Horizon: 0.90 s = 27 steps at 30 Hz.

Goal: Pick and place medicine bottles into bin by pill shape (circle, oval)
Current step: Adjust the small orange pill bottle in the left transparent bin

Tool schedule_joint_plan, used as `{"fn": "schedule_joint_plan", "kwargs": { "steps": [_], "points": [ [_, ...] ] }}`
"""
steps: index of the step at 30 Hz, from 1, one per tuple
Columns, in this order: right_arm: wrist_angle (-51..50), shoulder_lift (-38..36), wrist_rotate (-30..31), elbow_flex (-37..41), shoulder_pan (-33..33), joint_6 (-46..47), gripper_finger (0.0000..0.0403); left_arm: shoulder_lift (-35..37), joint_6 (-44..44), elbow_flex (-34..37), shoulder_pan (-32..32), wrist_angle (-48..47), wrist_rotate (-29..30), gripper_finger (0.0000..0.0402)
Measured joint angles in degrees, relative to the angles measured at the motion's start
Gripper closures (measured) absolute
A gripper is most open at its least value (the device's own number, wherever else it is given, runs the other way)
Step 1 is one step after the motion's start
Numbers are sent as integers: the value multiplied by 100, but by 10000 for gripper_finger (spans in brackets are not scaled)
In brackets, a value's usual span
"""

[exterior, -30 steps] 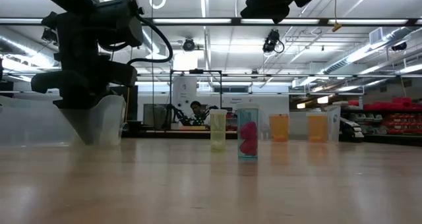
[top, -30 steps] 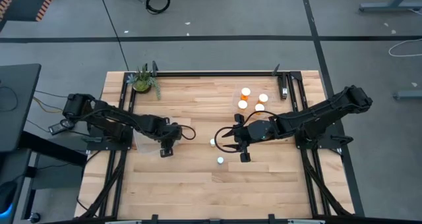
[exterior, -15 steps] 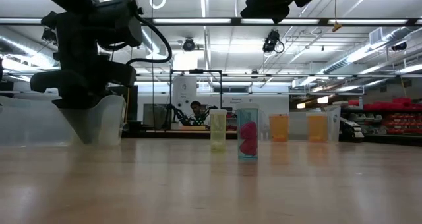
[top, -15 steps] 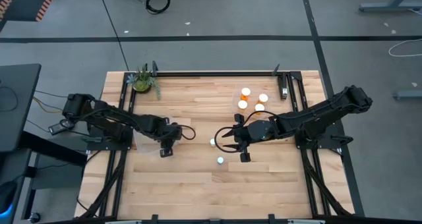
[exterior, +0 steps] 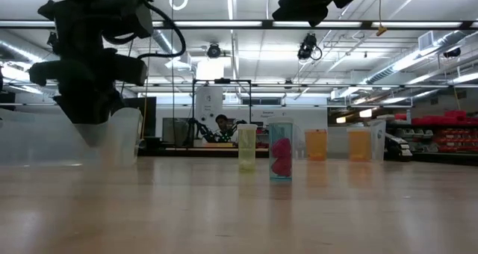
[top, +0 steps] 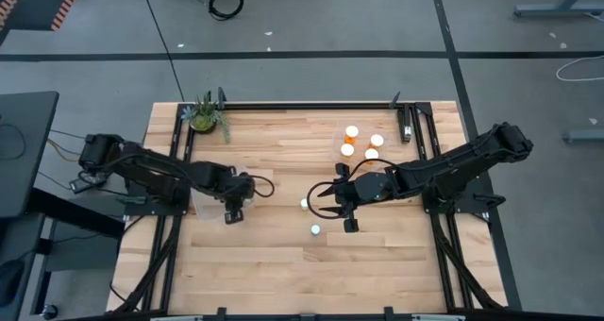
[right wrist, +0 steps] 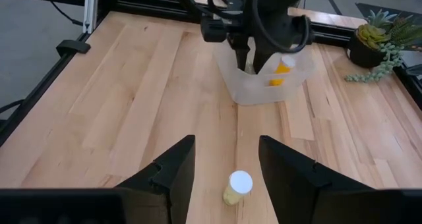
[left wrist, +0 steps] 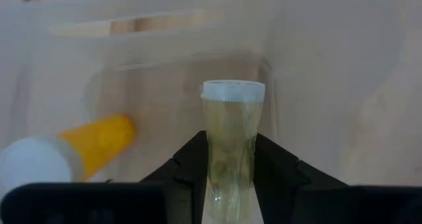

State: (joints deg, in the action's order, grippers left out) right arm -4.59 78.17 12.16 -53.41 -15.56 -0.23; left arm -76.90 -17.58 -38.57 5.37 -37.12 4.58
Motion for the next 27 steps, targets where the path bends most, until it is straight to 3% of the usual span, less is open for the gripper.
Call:
{"fn": "schedule_joint_plan", "kwargs": {
  "steps": [9,19,24,27],
  "points": [
    [-3,0,0,0,1,-9,228,628,-136,-121,0,-410,0,297],
    [1,0,0,1,5,89,228,883,-112,-1252,0,-1009,4,292],
    [165,0,0,125,-16,116,228,881,360,-1465,69,-21,12,290],
    [772,0,96,419,-38,-13,228,871,818,-1382,161,843,12,287]
  ]
}}
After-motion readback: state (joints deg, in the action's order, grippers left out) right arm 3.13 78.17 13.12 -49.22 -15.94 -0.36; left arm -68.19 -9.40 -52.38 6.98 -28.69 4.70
